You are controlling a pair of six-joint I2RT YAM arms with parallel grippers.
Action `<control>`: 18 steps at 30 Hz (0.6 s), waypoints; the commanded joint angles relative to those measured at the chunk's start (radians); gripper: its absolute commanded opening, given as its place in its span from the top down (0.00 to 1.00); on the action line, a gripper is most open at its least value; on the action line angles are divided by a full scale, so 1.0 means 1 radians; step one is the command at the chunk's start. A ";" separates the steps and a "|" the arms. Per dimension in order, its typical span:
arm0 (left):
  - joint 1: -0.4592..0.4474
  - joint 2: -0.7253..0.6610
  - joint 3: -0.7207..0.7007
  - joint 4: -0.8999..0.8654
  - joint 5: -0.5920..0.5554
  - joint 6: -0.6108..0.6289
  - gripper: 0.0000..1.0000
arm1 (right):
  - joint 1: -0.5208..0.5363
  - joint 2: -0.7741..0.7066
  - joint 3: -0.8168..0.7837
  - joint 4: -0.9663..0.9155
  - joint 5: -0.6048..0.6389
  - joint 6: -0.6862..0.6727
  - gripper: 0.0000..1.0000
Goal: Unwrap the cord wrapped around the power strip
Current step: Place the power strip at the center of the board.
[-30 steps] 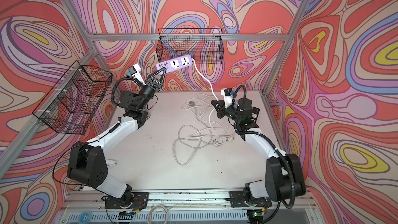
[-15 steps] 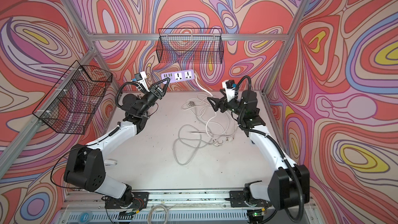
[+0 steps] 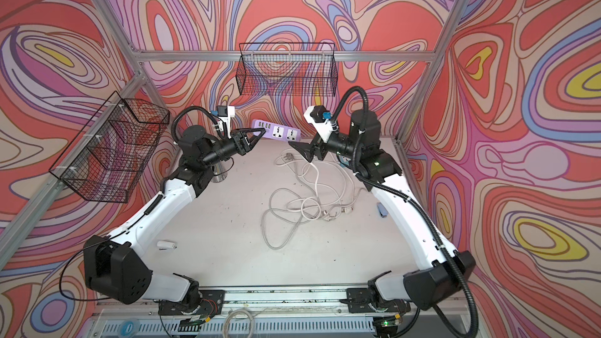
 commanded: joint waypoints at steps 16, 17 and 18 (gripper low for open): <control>-0.047 -0.019 0.200 -0.323 0.155 0.113 1.00 | 0.156 0.130 0.134 -0.227 0.300 -0.253 0.19; -0.048 -0.019 0.201 -0.325 0.152 0.113 1.00 | 0.156 0.129 0.133 -0.228 0.308 -0.251 0.23; -0.050 -0.019 0.203 -0.328 0.151 0.113 1.00 | 0.156 0.128 0.130 -0.229 0.312 -0.250 0.28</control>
